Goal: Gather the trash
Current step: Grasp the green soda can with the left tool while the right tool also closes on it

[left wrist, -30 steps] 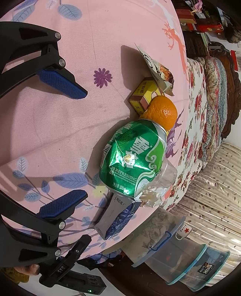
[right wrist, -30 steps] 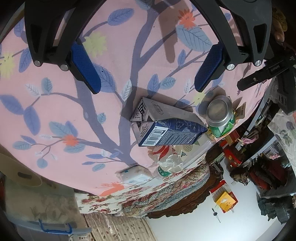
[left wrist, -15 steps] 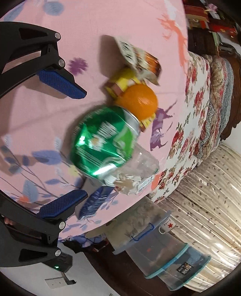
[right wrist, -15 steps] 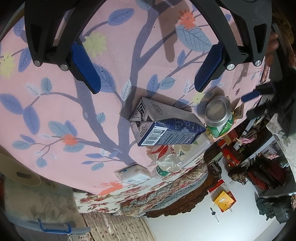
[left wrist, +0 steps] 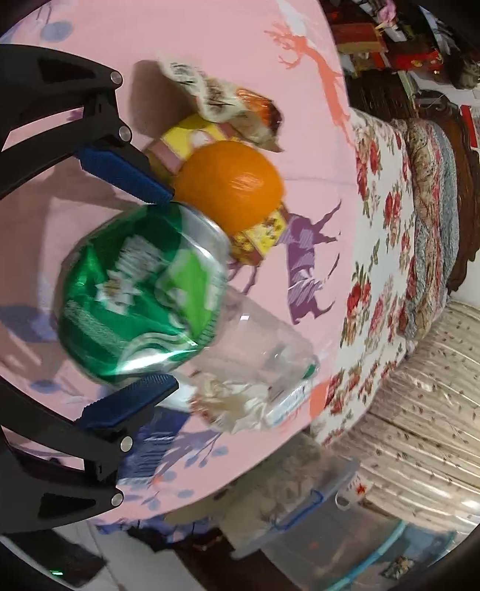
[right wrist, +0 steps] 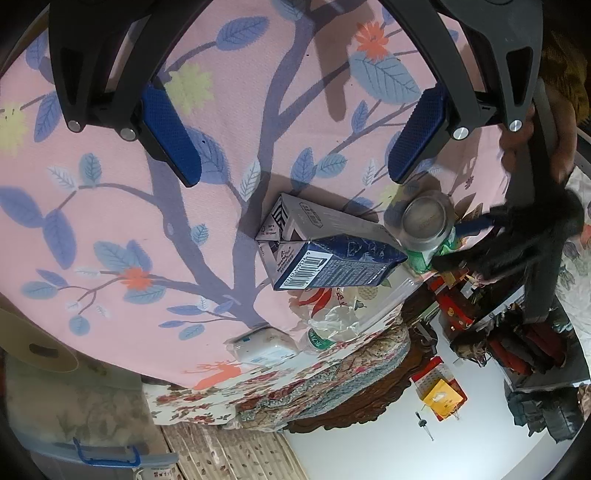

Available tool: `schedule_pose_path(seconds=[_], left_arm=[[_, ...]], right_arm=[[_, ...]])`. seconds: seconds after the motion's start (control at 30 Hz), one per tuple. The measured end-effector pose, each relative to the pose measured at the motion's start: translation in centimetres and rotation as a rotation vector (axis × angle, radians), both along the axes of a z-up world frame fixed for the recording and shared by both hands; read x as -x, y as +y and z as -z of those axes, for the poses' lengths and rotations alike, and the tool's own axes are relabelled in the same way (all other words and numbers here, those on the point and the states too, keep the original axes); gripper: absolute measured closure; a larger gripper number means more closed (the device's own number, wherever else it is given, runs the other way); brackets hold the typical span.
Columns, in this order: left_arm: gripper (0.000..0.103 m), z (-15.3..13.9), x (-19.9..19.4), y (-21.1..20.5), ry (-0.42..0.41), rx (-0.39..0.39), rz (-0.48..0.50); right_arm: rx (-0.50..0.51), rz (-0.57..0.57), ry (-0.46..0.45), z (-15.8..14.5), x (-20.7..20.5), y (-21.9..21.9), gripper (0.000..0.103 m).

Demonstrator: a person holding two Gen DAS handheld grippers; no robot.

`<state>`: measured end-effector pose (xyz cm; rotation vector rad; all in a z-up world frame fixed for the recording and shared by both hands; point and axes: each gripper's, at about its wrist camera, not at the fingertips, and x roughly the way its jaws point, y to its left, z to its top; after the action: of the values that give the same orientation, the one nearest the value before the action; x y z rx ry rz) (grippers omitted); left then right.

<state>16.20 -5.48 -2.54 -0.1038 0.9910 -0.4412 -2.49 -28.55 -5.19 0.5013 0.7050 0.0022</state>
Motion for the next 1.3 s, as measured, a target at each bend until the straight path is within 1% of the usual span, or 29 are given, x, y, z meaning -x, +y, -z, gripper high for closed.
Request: schedule_pose_path(seconds=[0.03, 0.07, 0.13, 0.17, 0.2, 0.23, 0.27, 0.3, 0.37, 0.43, 0.5, 0.53, 0.6, 0.67, 0.7, 0.77, 0.8, 0.87, 0.93, 0.97, 1.03, 1.13, 1.23, 1.3], left_arm=[[0.026, 0.4, 0.3, 0.7, 0.019, -0.007, -0.005], [0.029, 0.8, 0.9, 2.2, 0.047, 0.029, -0.005], [0.038, 1.5, 1.7, 4.2, 0.084, 0.046, -0.015], [0.049, 2.1, 2.2, 5.5, 0.118, 0.066, -0.017], [0.052, 2.1, 2.9, 6.7, 0.11, 0.08, -0.022], [0.053, 2.2, 3.5, 7.7, 0.11, 0.087, -0.023], [0.052, 2.2, 4.2, 8.8, 0.116, 0.107, -0.027], [0.052, 2.2, 4.9, 9.7, 0.123, 0.126, -0.036], [0.051, 2.2, 5.6, 11.1, 0.126, 0.152, -0.058], [0.051, 2.2, 6.2, 12.2, 0.124, 0.177, -0.076], [0.051, 2.0, 6.6, 12.6, 0.117, 0.209, -0.079], [0.051, 1.9, 6.7, 12.6, 0.113, 0.216, -0.076], [0.051, 1.6, 6.7, 12.2, 0.108, 0.23, -0.061], [0.051, 1.4, 6.7, 11.9, 0.111, 0.247, -0.044], [0.051, 1.3, 6.6, 11.8, 0.114, 0.258, -0.038], [0.051, 1.0, 6.3, 11.4, 0.122, 0.294, -0.021], [0.051, 0.9, 6.1, 11.2, 0.124, 0.307, -0.013], [0.051, 0.9, 5.6, 10.6, 0.134, 0.332, 0.001], [0.049, 1.0, 5.1, 10.1, 0.154, 0.362, 0.017], [0.046, 1.1, 4.8, 9.7, 0.169, 0.381, 0.026], [0.032, 1.5, 4.4, 9.1, 0.193, 0.407, 0.023], [0.032, 2.0, 3.4, 8.5, 0.21, 0.471, 0.04], [0.032, 3.0, 1.8, 8.4, 0.261, 0.545, 0.025], [0.032, 3.6, 0.9, 8.5, 0.286, 0.581, 0.002]], right_arm=[[0.005, -0.002, 0.003, -0.1, 0.0, 0.1, 0.003], [0.014, -0.004, 0.007, -0.1, -0.1, 0.2, 0.003], [0.015, -0.017, 0.013, -0.2, -0.1, 0.5, 0.004], [-0.003, -0.036, 0.005, -0.4, 0.0, 0.8, 0.006], [-0.014, -0.055, -0.009, -0.7, 0.0, 1.1, 0.007], [-0.007, -0.089, -0.036, -1.2, 0.1, 1.8, 0.008], [0.017, -0.118, -0.058, -1.8, 0.1, 2.5, 0.008], [0.064, -0.164, -0.086, -2.7, -0.1, 3.6, 0.009], [0.11, -0.238, -0.111, -3.8, -0.6, 5.1, 0.019], [0.137, -0.323, -0.129, -5.1, -1.8, 6.6, 0.035], [0.145, -0.384, -0.134, -6.1, -3.4, 7.8, 0.044], [0.151, -0.405, -0.139, -6.7, -4.5, 8.3, 0.046], [0.171, -0.417, -0.143, -7.6, -6.4, 8.9, 0.047], [0.193, -0.43, -0.137, -8.2, -8.4, 9.5, 0.048], [0.204, -0.433, -0.127, -8.3, -9.4, 9.7, 0.051], [0.203, -0.442, -0.083, -7.8, -11.5, 10.0, 0.058], [0.193, -0.447, -0.044, -7.2, -12.6, 10.1, 0.065], [0.187, -0.454, 0.004, -6.1, -13.8, 10.4, 0.068], [0.212, -0.454, 0.033, -5.1, -14.1, 10.9, 0.071], [0.209, -0.45, 0.025, -4.9, -14.0, 11.0, 0.071], [0.194, -0.443, 0.028, -4.7, -13.8, 10.8, 0.071], [0.176, -0.437, 0.032, -4.6, -13.9, 10.6, 0.071], [0.164, -0.437, 0.035, -4.6, -14.0, 10.4, 0.071], [0.165, -0.436, 0.035, -4.6, -13.9, 10.4, 0.071]])
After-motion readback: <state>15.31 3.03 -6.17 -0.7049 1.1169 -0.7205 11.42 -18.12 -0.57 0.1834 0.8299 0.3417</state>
